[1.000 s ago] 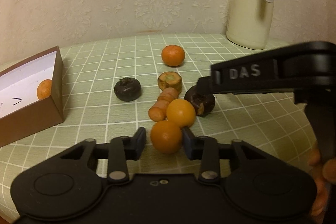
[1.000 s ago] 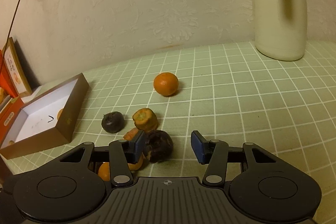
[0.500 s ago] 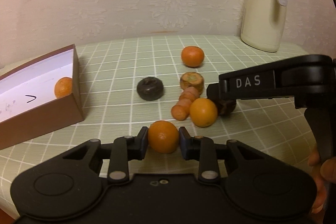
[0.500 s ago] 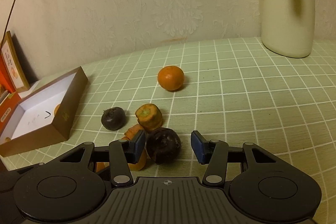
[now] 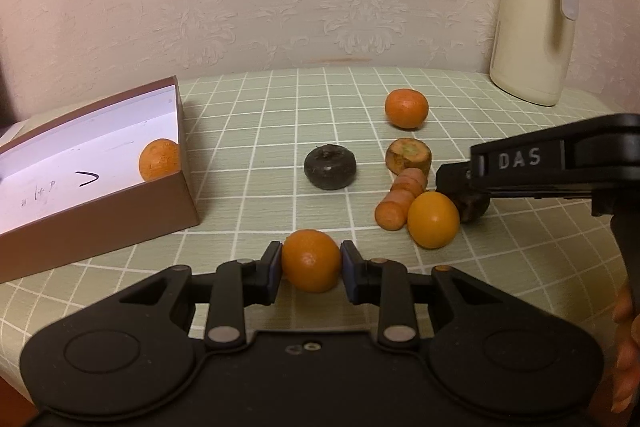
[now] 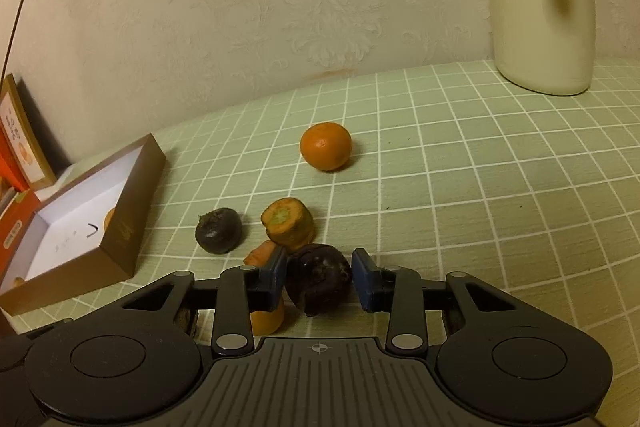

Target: Organize fruits

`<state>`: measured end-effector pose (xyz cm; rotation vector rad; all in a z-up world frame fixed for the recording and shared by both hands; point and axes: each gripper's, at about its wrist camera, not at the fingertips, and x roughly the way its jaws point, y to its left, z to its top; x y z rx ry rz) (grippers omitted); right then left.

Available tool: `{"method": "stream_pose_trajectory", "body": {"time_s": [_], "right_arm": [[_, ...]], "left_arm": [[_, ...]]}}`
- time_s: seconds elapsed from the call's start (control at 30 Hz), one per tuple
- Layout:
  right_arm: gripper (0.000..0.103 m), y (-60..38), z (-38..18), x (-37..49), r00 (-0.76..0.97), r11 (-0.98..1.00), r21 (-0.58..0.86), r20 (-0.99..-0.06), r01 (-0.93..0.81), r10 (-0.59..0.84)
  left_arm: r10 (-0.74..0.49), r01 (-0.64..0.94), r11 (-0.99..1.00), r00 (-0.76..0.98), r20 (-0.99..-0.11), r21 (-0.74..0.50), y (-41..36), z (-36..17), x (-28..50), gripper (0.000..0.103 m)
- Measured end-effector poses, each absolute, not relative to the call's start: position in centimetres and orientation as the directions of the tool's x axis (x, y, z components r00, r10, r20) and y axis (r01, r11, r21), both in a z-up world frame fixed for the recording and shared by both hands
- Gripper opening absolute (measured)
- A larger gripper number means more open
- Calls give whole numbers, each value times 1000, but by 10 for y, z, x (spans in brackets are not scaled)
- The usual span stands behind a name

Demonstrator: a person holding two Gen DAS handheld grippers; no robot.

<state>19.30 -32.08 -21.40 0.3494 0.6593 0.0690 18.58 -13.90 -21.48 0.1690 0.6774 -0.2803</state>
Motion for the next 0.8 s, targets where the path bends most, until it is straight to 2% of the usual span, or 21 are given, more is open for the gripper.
{"method": "stream_pose_trajectory", "body": {"time_s": [0.5,0.8], "right_arm": [[36,-311,-218,194,787,954,296,-598,39,153],[36,-312,-216,178,800,957,284,-588,61,123]], "left_arm": [[-186,300,951,754,-630,78,-143,-216,183,27],[-215,316,947,746,-630,51,-143,-216,182,21]]}}
